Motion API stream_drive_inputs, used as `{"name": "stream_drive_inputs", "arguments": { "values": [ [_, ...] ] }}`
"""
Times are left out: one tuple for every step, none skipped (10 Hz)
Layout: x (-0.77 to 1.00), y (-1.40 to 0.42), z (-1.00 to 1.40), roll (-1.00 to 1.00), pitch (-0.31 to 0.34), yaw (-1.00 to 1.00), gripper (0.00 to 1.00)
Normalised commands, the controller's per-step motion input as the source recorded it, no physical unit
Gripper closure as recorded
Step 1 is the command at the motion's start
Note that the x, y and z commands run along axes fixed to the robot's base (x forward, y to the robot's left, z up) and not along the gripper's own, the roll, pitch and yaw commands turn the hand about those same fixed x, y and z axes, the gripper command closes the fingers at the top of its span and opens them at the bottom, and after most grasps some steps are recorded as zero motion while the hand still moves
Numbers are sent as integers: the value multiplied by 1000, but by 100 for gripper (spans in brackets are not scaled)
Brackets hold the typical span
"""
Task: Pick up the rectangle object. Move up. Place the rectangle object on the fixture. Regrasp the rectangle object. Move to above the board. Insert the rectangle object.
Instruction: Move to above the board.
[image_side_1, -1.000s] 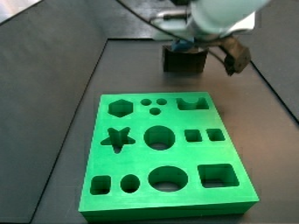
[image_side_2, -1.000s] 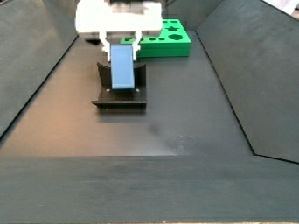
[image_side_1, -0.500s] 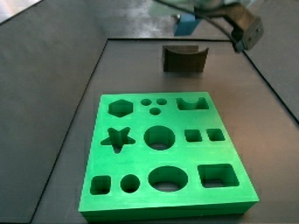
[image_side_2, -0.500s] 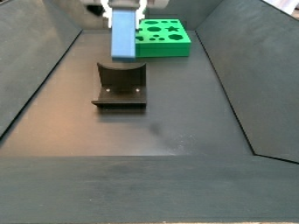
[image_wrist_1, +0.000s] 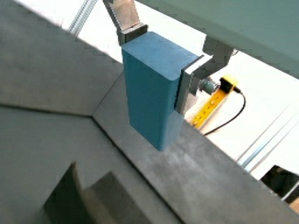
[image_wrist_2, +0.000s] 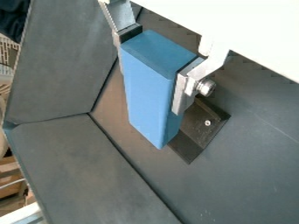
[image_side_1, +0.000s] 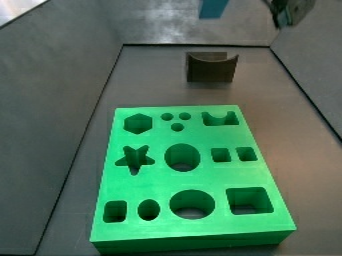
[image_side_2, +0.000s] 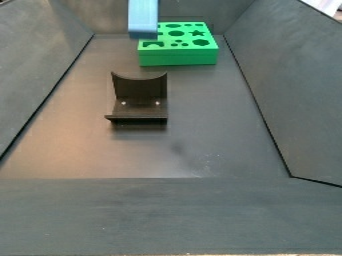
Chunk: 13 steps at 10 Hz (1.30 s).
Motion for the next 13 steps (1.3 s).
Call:
{"name": "stream_drive_inputs", "arguments": {
  "values": [
    [-93,-110,1000,-39,140,56,100],
    [-73,-94,1000,-32,122,85,100],
    [-60,-87,1000,-32,115,92,100],
    [-31,-67,883,-31,105,99,100],
    [-16,-58,770,-31,105,99,100],
    [7,-39,490,-21,102,97,100],
    [12,-37,375,-23,94,96,100],
    [-454,-1000,141,-1000,51,-115,100],
    [-456,-1000,111,-1000,43,-116,100],
    [-487,-1000,123,-1000,39,-108,100],
    [-497,-1000,112,-1000,39,-109,100],
    [-514,-1000,113,-1000,40,-109,100],
    [-526,-1000,114,-1000,45,-107,100]
  ]
}}
